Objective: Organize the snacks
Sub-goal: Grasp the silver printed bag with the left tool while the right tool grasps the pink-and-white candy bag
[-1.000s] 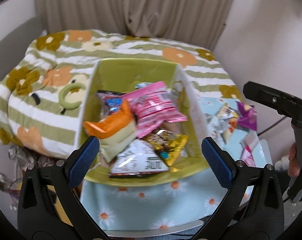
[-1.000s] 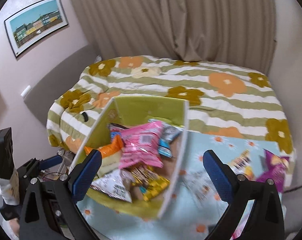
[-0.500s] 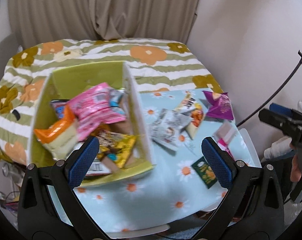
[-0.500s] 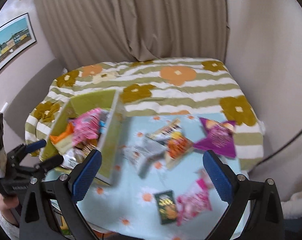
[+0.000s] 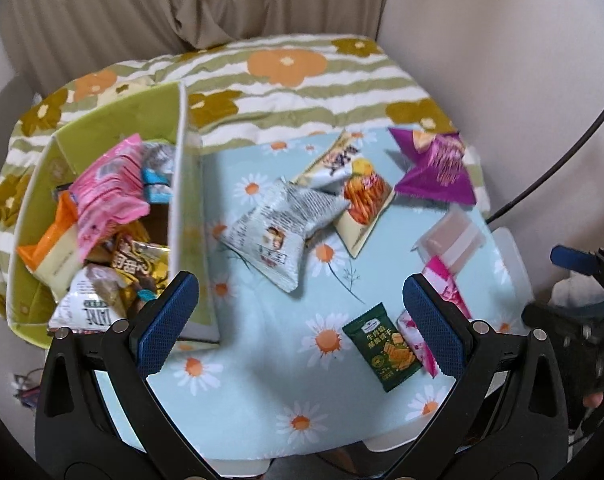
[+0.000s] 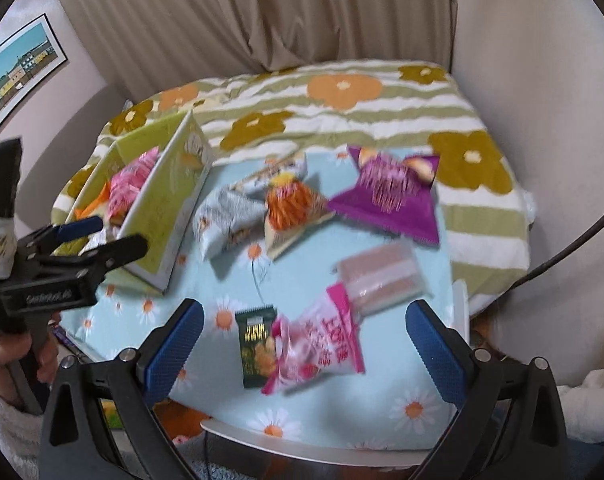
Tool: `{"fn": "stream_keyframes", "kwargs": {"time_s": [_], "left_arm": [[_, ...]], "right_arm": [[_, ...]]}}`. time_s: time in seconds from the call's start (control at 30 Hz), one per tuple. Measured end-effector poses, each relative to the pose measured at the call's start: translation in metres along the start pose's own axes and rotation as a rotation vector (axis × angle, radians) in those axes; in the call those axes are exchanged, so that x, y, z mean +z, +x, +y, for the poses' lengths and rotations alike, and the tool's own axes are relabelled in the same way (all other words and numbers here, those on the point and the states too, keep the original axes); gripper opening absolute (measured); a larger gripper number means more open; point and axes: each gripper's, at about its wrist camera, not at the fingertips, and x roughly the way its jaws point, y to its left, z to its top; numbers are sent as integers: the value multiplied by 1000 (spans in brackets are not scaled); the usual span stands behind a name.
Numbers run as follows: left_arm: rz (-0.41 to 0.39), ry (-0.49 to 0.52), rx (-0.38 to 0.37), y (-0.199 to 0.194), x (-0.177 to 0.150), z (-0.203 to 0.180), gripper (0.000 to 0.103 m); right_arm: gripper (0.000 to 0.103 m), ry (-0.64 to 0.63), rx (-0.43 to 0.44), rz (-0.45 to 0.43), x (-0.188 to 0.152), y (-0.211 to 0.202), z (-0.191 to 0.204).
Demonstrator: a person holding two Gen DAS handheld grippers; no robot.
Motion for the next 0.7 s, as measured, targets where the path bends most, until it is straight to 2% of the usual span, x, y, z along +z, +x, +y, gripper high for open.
{"fn": "stream_keyframes", "kwargs": {"time_s": [0.3,0.53,0.7], "left_arm": [[85,141,84,59,27,-20,102],[211,242,147,117,39,-21,101],[284,277,174,149,45,-14,101]], "right_arm": [[101,12,25,100,-27,48,-12],[101,69,14,145,-38,80,-15],[101,107,61,175,-38,95,-20]]}}
